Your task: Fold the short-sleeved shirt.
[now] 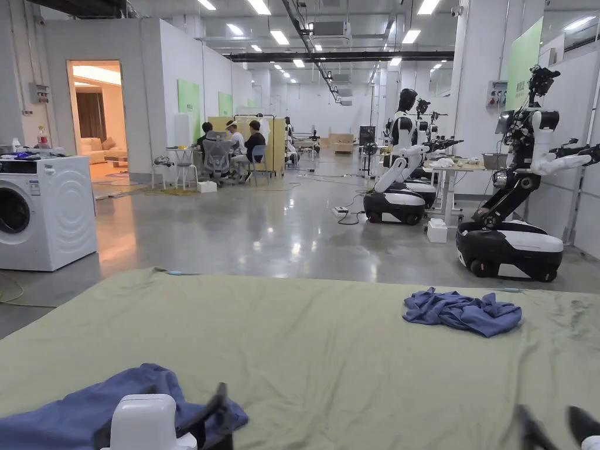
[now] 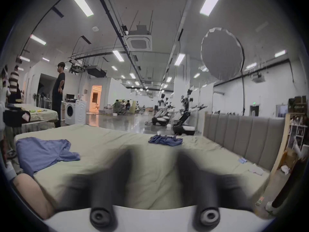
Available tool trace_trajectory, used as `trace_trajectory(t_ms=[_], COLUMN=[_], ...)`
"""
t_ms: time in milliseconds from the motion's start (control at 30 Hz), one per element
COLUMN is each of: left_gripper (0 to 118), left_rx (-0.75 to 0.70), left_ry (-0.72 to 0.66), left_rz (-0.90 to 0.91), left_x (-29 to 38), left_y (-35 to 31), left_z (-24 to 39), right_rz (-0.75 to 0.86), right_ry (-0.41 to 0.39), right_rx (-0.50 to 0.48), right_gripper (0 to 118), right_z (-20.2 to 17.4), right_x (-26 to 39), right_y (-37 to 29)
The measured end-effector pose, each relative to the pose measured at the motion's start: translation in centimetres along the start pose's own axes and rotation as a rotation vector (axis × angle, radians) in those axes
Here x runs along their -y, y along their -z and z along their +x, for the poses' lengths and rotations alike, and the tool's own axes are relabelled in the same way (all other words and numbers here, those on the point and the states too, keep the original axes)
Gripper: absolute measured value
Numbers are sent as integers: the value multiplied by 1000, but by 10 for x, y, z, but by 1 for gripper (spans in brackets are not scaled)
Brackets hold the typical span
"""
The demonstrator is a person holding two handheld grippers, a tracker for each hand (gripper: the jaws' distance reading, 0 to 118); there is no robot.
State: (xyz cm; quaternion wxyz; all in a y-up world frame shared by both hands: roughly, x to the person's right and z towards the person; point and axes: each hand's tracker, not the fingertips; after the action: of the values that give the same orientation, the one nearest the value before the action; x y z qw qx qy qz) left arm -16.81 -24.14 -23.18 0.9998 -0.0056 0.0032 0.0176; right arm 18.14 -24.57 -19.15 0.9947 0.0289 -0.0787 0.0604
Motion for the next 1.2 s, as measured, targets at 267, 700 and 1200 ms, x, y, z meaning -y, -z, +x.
trace_trajectory(t_ms=[267, 700, 1200], left_gripper=[0, 0, 0], left_rx=[-5, -516, -274], left_ry=[7, 0, -67], left_rz=[-26, -87, -415], left_x=[-2, 9, 53], left_y=[1, -108, 87], left_z=[-8, -150, -186], right_rz=[-47, -69, -127], right_ry=[7, 88, -30], right_rx=[-18, -648, -723], right_gripper=[2, 2, 2], right_z=[12, -175, -199], right_x=[21, -6, 31], right_y=[8, 39, 87])
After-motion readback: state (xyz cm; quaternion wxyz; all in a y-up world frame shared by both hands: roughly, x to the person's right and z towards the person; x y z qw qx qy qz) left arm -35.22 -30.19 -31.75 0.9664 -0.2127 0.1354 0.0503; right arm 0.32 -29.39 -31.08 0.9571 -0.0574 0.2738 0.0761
